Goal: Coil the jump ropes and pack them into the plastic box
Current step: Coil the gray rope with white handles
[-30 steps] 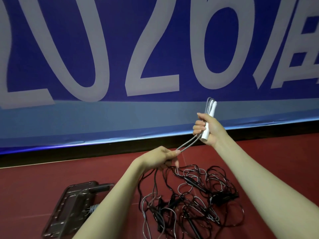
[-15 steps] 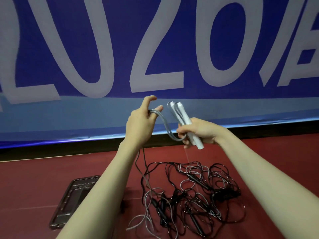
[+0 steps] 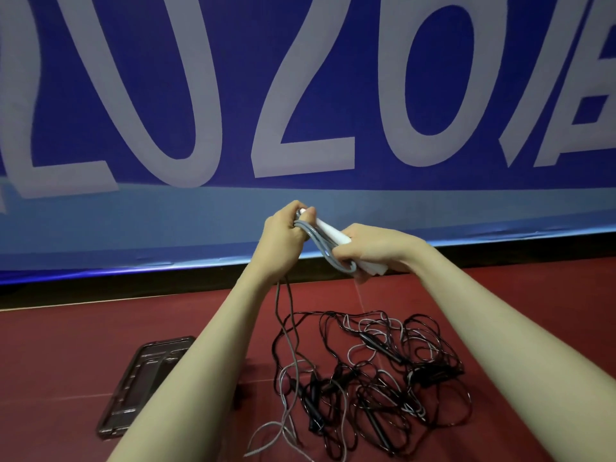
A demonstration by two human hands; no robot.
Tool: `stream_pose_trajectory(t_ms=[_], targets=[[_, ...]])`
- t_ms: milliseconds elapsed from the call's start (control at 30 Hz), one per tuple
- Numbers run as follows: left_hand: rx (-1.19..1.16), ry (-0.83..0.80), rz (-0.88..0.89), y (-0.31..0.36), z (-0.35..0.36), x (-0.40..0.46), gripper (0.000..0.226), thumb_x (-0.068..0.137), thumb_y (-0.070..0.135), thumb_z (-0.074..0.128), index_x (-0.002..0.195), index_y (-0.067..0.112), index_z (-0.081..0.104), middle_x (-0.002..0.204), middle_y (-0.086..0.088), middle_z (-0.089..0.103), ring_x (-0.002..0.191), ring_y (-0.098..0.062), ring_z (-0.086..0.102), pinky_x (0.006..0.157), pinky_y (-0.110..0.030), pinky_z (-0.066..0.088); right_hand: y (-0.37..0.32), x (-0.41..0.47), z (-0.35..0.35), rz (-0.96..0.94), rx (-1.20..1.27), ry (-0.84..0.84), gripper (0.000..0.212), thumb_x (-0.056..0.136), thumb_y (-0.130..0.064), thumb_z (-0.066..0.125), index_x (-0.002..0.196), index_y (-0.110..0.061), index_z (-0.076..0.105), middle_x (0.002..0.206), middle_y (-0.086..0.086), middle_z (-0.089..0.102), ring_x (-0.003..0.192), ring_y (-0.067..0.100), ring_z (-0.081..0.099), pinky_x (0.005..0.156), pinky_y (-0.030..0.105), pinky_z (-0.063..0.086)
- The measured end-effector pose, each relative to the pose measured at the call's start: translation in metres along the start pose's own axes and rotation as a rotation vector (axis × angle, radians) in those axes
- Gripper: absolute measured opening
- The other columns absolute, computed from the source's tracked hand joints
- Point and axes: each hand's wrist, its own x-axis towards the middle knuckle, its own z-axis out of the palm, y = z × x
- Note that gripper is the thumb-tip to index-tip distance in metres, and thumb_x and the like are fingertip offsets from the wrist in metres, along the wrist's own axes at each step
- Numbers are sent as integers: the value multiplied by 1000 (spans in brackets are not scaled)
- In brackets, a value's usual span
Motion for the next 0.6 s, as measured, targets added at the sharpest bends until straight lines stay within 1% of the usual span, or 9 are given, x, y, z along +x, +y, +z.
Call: stream_pose_trajectory(t_ms=[67, 133, 200, 300, 367, 433, 500, 533, 600], targets=[[-41, 48, -47, -6, -2, 2, 31, 102, 27, 43, 73, 16, 45, 59, 7, 41, 47, -4, 32, 47, -14, 29, -2, -2, -5, -5, 2, -16, 2, 84, -9, 53, 83, -10, 51, 63, 5, 53, 52, 17, 51, 53, 27, 48], [-57, 69, -73, -10, -4, 4, 31, 102, 29, 43, 73, 17, 45, 58, 9, 42, 44, -3, 32, 46, -15, 29, -2, -5, -9, -18, 11, -33, 3, 88, -14, 54, 91, -15, 55, 69, 5, 56, 57, 17, 51, 53, 27, 46], [-62, 83, -84, -12, -5, 5, 31, 102, 30, 43, 74, 17, 46, 59, 8, 44, 45, -4, 31, 46, -16, 30, 0, -4, -10, -53, 47, -26, 10, 91, -17, 56, 101, -16, 56, 77, 7, 61, 58, 16, 51, 50, 26, 42], [-69, 130, -134, -16, -7, 7, 31, 102, 28, 42, 73, 16, 47, 60, 5, 46, 48, -8, 32, 48, -22, 30, 5, 0, -7, -154, 261, 8, 29, 95, -18, 58, 122, -25, 55, 87, 7, 66, 60, 17, 52, 46, 24, 40], [-142, 181, -200, -19, -12, 9, 32, 101, 25, 43, 70, 15, 44, 59, 2, 42, 51, -12, 31, 50, -26, 29, 7, 0, -9, -238, 465, 0, 37, 95, -10, 54, 128, -26, 57, 89, 5, 67, 63, 20, 53, 49, 24, 42], [-212, 219, -255, -21, -18, 12, 34, 101, 23, 43, 68, 16, 40, 58, 0, 39, 52, -14, 30, 51, -29, 28, 6, -1, -13, -297, 545, -22, 46, 86, 1, 53, 125, -22, 61, 107, 7, 63, 68, 19, 54, 55, 24, 44], [-224, 242, -276, -22, -20, 11, 34, 101, 23, 42, 68, 16, 39, 57, 0, 38, 51, -14, 30, 51, -28, 28, 0, -4, -12, -324, 333, 27, 52, 82, 4, 64, 125, -25, 60, 119, 3, 57, 72, 13, 53, 63, 21, 45], [-221, 254, -275, -22, -19, 11, 34, 101, 24, 42, 69, 15, 40, 58, 0, 39, 52, -14, 31, 51, -28, 29, -4, -4, -9, -320, 173, 86, 54, 81, -3, 72, 127, -28, 57, 118, -1, 54, 78, 9, 54, 69, 20, 45], [-228, 296, -267, -23, -18, 11, 32, 101, 26, 42, 71, 15, 43, 60, 0, 42, 55, -15, 34, 55, -30, 32, -8, -2, 1, -290, -41, 230, 71, 73, -25, 84, 132, -35, 47, 121, -5, 45, 102, 8, 51, 85, 21, 40]])
